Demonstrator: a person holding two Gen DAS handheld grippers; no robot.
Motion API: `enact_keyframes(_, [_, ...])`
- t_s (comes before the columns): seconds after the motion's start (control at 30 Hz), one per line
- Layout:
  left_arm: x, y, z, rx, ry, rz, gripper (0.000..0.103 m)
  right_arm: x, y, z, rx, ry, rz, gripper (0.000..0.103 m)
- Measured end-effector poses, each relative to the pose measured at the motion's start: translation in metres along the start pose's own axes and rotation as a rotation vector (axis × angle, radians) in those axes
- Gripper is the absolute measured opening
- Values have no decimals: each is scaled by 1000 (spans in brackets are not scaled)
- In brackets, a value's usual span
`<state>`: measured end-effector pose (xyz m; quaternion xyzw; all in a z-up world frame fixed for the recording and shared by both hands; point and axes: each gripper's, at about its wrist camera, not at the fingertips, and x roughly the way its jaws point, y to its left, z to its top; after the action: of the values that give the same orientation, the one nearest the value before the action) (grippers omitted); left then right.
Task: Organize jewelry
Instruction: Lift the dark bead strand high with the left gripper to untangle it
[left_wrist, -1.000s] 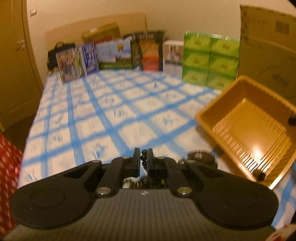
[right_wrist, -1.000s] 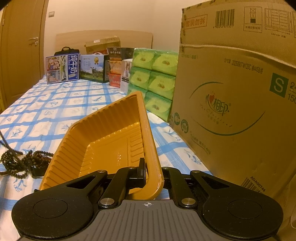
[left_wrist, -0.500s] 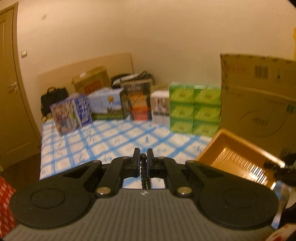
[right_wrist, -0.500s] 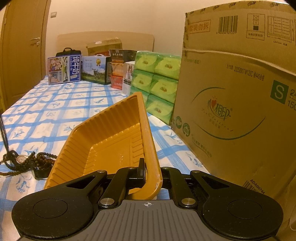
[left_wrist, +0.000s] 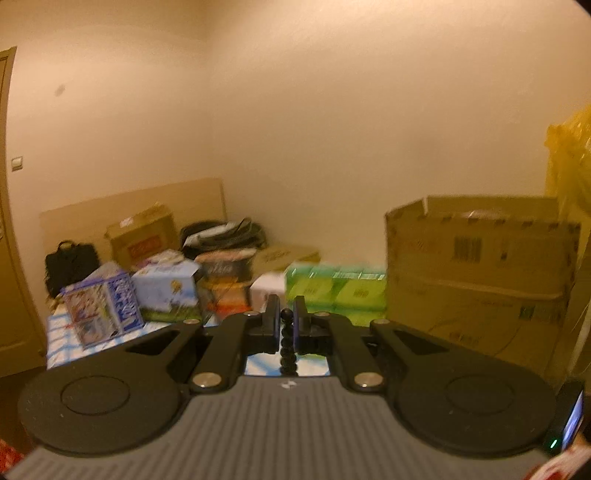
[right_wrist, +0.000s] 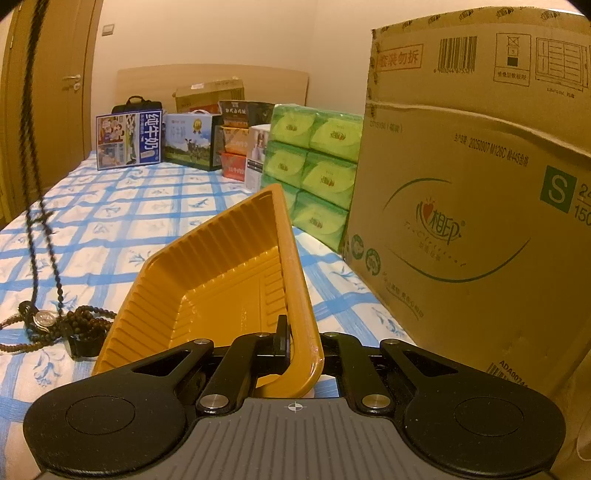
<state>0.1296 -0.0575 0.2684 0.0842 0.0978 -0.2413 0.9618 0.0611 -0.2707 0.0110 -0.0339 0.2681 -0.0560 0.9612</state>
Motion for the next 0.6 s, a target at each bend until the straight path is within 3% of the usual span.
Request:
enact_keyframes(0.33, [8,-33,47,12,-88,-90,5,0,0,1,6,-5,2,6])
enact_keyframes(0.6, [43,-62,24,7,-7,-161,5,0,-2,0,16,-7,6,6])
